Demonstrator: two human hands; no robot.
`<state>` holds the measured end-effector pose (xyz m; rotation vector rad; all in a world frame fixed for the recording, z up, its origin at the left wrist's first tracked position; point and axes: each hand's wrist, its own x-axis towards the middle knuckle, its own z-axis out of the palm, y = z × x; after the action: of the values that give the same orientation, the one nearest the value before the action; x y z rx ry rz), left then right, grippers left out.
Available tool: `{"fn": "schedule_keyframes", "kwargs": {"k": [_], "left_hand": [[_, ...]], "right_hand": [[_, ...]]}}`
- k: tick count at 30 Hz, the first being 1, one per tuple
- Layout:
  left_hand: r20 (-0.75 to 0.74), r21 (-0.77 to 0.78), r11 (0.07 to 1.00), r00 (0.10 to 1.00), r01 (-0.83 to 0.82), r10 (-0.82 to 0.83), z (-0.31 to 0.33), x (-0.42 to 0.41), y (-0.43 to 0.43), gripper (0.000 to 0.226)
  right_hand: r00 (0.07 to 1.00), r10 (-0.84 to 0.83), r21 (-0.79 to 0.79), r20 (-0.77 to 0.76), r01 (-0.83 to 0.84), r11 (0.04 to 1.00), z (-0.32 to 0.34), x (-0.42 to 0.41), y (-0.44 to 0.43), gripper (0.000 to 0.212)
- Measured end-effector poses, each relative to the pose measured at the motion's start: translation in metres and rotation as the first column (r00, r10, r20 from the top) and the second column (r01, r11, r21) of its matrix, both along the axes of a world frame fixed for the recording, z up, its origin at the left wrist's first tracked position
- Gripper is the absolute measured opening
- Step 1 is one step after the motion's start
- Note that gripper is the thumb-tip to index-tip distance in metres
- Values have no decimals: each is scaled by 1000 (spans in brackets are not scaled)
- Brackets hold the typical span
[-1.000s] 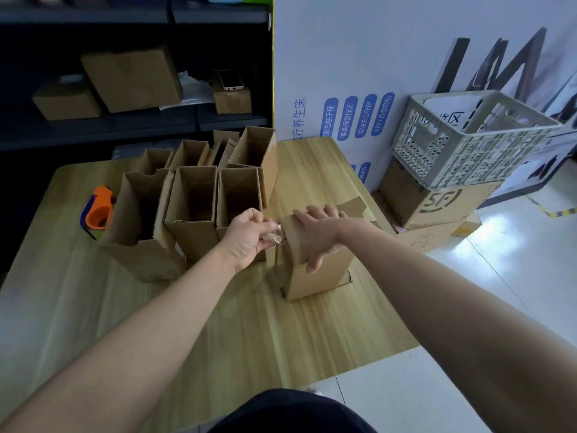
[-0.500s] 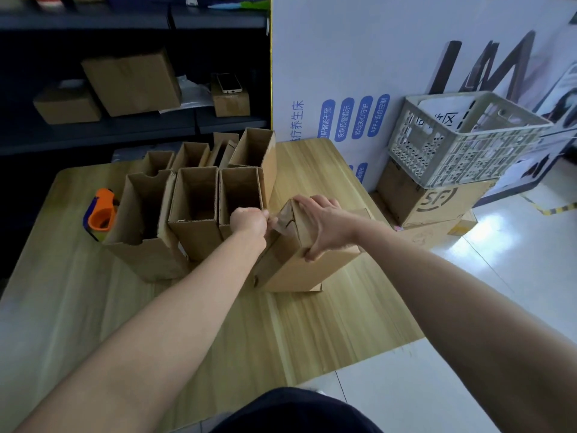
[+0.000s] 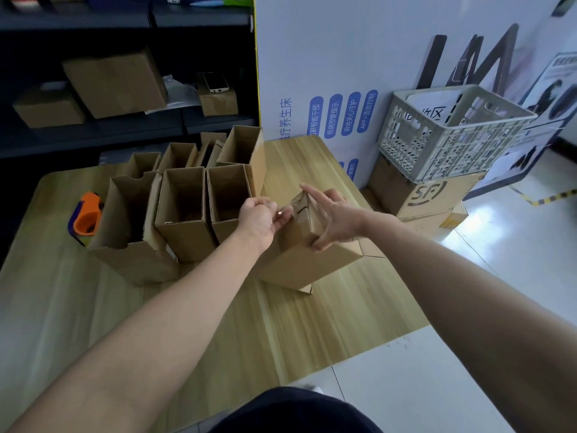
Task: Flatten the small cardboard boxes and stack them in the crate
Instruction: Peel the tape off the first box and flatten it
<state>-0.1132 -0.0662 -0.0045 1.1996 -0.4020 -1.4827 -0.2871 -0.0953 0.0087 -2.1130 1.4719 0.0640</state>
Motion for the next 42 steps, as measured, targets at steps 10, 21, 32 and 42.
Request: {"fn": "schedule_keyframes", "kwargs": {"k": [10, 21, 32, 42], "left_hand": [[847, -21, 994, 530, 110, -41, -20, 16, -6, 12], [854, 53, 832, 407, 552, -325, -13, -24, -20, 53], [836, -92, 764, 467, 638, -289, -11, -45, -20, 22], [869, -66, 913, 473, 403, -147, -15, -52, -35, 4]], "right_hand": [[959, -195, 38, 204, 191, 981, -9, -34, -1, 124], [976, -95, -16, 194, 100, 995, -20, -50, -5, 120], [987, 63, -70, -150, -74, 995, -8, -59, -16, 121], [995, 35, -88, -89, -43, 995, -16, -72, -26, 128]]}}
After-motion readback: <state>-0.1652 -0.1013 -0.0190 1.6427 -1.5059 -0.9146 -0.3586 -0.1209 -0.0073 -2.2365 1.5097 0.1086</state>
